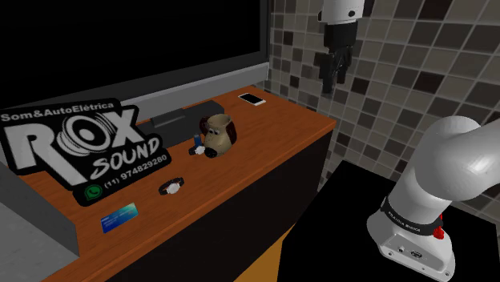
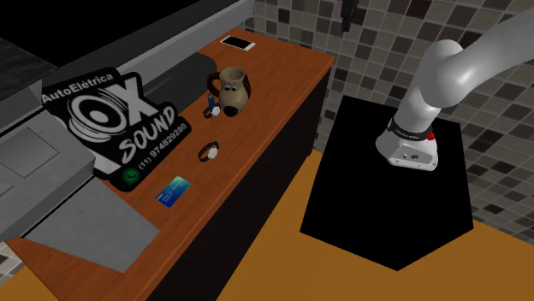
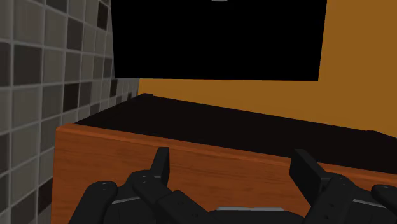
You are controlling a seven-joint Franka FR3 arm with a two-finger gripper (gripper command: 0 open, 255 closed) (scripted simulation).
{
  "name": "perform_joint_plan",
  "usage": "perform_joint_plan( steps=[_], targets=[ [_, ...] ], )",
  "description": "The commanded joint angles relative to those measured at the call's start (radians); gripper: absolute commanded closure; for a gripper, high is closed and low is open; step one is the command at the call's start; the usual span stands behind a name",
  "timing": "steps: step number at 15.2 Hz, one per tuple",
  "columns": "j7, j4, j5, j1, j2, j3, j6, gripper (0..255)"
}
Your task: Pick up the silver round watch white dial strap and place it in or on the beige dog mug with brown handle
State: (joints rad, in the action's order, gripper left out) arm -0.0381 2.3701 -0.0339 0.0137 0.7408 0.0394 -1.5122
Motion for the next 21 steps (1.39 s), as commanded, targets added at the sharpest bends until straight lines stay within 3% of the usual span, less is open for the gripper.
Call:
perform_joint_plan(
  steps=[1,11,21],
  targets=[
    [0.0,0.0,0.0,0.0,0.0,0.0,0.0,0],
    [0.193,0.01,0.157,-0.063,-0.202,-0.131,-0.226,0],
    [0.359,-0.107,0.249,-0.115,-0.492,-0.246,-0.438,0]
  ],
)
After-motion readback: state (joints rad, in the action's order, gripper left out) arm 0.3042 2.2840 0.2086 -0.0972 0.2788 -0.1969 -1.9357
